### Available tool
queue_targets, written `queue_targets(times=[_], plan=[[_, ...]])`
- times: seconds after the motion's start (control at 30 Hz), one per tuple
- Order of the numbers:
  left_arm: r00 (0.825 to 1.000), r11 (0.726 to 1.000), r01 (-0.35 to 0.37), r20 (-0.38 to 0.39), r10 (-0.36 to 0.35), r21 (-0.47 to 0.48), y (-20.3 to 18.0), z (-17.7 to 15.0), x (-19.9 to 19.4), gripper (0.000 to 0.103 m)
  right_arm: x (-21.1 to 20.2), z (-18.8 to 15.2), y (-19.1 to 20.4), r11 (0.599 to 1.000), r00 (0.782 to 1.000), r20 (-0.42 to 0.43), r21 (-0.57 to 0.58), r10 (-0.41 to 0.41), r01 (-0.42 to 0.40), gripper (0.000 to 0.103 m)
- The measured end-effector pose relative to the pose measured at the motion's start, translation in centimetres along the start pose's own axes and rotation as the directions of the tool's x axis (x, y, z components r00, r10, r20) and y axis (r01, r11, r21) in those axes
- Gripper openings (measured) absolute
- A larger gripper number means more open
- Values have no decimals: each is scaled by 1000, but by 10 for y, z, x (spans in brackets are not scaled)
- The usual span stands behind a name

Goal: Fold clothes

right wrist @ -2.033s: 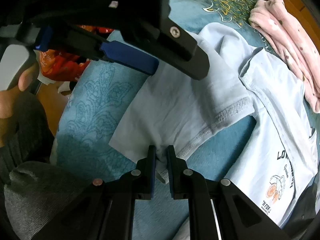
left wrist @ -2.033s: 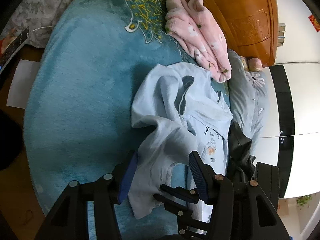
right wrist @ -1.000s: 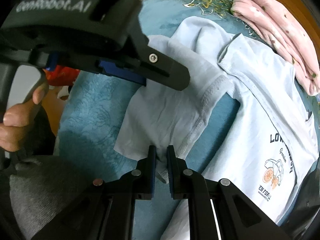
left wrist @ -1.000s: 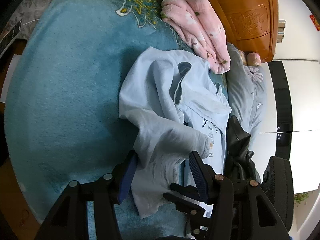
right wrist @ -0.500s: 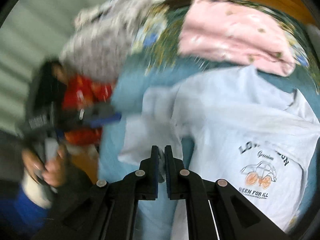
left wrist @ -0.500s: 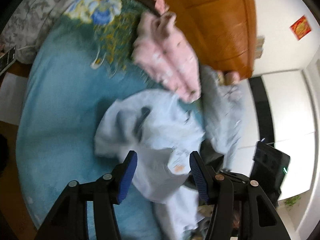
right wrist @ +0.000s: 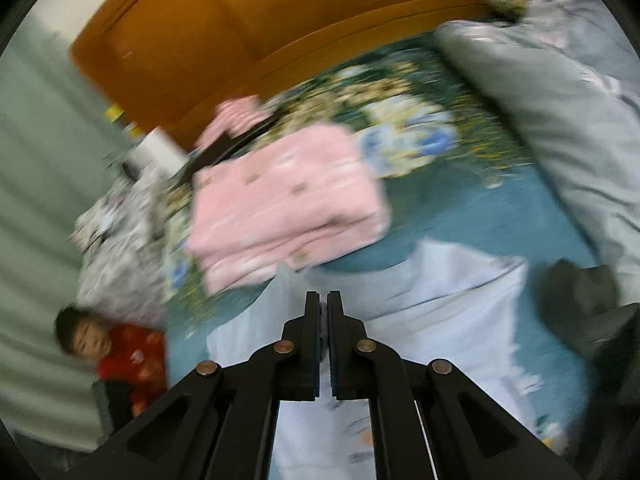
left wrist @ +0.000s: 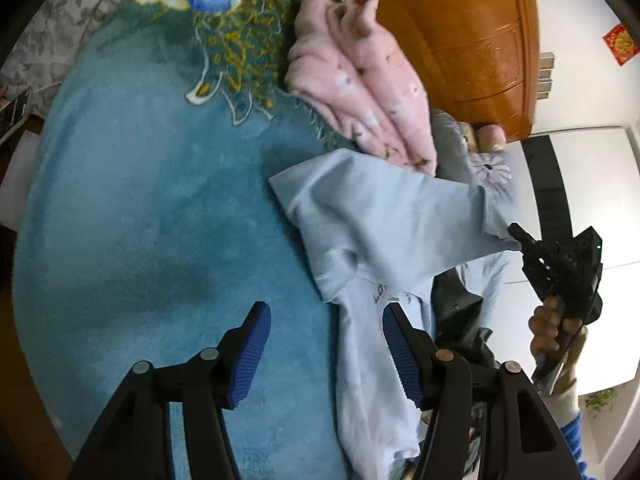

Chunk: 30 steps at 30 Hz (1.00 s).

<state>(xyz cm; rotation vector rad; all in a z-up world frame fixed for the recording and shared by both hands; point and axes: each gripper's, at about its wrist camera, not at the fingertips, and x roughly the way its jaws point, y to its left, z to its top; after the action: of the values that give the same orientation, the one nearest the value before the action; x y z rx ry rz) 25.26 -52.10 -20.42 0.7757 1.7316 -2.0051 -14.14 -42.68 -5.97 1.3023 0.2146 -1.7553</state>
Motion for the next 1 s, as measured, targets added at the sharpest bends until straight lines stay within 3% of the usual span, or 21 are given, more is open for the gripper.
queue_targets(times=[0.1,0.27,0.4,0.57,0.73,0.8,0.87,1.0], plan=[[1000,1000,-15,-10,15,-16,3,7,11,62,14,2,-28,993,994,5,59,-107,106,3],[998,999,-41,-51,40,-10,0,19,32,62,34,3,-61,974,978,-10,91,-208,208,3],[997,999,-35,-69,36,9,-9,24,45,62,34,5,-83,963,977,-10,170,-211,210,3],[993,998,-66,-97,68,22,-22,26,69,62,49,6,-85,957,956,-86,56,-280,285,3],[987,991,-130,-94,134,43,-32,29,81,62,46,7,-113,936,950,-77,167,-302,311,8],[985,988,-145,-88,150,57,-34,31,80,62,39,4,-122,926,947,-63,196,-315,322,23],[984,987,-151,-86,156,61,-34,31,81,62,32,-2,-124,931,955,-53,210,-293,298,27],[981,982,-178,-62,182,61,-36,28,80,62,42,-24,-92,981,977,-117,61,-178,186,27]])
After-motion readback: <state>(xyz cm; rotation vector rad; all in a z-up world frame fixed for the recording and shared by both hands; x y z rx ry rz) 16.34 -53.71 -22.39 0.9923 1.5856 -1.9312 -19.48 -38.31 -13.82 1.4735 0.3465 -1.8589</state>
